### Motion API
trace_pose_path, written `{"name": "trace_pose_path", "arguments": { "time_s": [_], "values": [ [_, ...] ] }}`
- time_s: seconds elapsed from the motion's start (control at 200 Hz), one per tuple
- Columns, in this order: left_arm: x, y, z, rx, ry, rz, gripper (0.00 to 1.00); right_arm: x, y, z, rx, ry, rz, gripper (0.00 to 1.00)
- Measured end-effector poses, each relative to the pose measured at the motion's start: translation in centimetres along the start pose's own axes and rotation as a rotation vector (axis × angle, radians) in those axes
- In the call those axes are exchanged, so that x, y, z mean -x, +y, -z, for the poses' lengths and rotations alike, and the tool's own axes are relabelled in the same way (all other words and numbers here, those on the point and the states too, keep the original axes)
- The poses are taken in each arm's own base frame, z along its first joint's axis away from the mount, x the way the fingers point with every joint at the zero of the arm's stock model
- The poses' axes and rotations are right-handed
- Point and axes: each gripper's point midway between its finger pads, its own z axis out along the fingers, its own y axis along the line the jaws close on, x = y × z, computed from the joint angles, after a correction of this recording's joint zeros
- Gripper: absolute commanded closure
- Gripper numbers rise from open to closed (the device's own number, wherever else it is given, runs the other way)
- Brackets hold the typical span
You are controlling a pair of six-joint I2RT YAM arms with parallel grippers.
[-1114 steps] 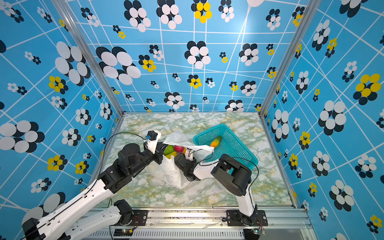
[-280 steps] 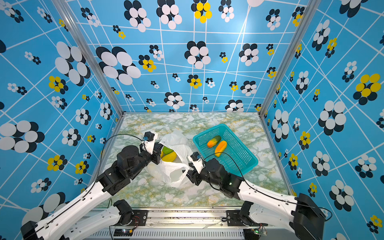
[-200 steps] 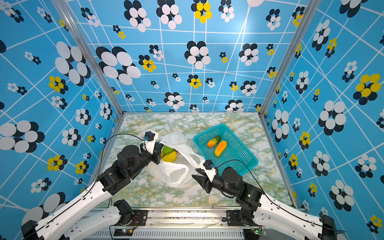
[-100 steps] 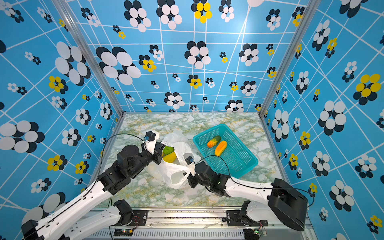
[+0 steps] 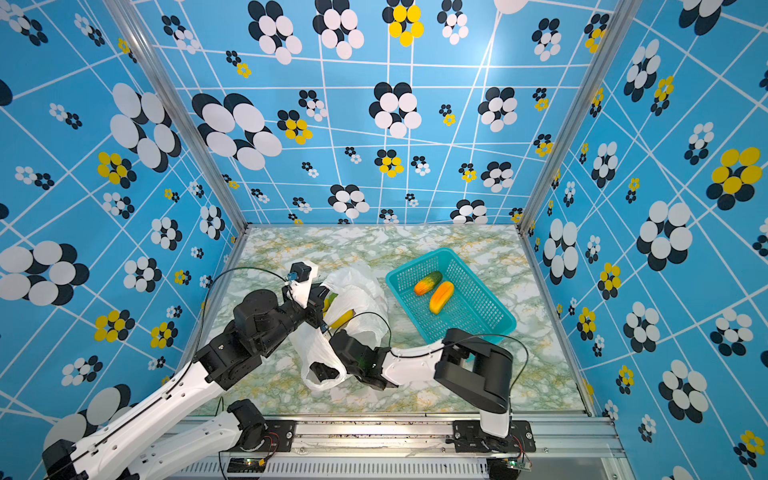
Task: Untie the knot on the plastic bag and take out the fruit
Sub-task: 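Lower the right gripper into the bag toward the green lime, then grasp the green lime with the right gripper and lift it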
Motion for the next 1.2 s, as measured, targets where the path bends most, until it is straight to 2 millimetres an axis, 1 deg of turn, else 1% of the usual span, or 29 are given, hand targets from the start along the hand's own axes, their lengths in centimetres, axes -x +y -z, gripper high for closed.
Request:
{"name": "trace_pose_path", "arguments": {
  "time_s": [0.045,0.085,0.15,0.2,0.275,0.34,0.45,0.575,0.735,0.835,0.98,1.124,1.199],
  "values": [
    [0.1,0.0,0.1,0.0,-0.005,0.001,1.0,-0.4,-0.6,-1.7,-0.042,0.017,-0.021,0.19],
    [0.3,0.0,0.3,-0.001,-0.013,0.002,1.0,-0.7,-1.1,-2.7,-0.077,0.028,-0.037,0.19],
    [0.8,0.0,0.7,-0.001,-0.028,0.004,1.0,-1.0,-2.1,-3.2,-0.139,0.034,-0.055,0.19],
    [1.0,0.1,1.0,-0.001,-0.038,0.005,1.0,-1.2,-3.0,-3.0,-0.188,0.033,-0.064,0.19],
    [1.2,0.1,1.1,-0.002,-0.046,0.006,1.0,-0.7,-4.2,-2.5,-0.259,0.008,-0.069,0.15],
    [1.1,0.1,1.1,-0.001,-0.044,0.006,1.0,-0.4,-5.1,-1.8,-0.313,-0.009,-0.071,0.1],
    [0.9,0.1,1.0,-0.002,-0.041,0.007,1.0,0.8,-6.6,-0.4,-0.411,-0.057,-0.107,0.01],
    [1.0,0.1,1.0,-0.002,-0.045,0.008,1.0,2.0,-8.5,1.1,-0.52,-0.124,-0.193,0.01],
    [0.9,0.1,1.0,-0.003,-0.047,0.008,1.0,2.6,-11.9,1.7,-0.615,-0.177,-0.331,0.01],
    [0.9,0.0,1.0,-0.004,-0.047,0.008,1.0,3.3,-13.4,1.0,-0.642,-0.205,-0.417,0.01],
    [0.8,-0.1,1.0,-0.011,-0.047,0.008,1.0,3.6,-14.4,-0.2,-0.635,-0.228,-0.511,0.01],
    [0.8,-0.1,1.0,-0.011,-0.046,0.008,1.0,2.7,-15.2,-3.0,-0.574,-0.217,-0.615,0.01],
    [0.8,-0.1,1.0,-0.013,-0.046,0.008,1.0,2.7,-15.6,-4.3,-0.548,-0.23,-0.66,0.01]
  ]
}}
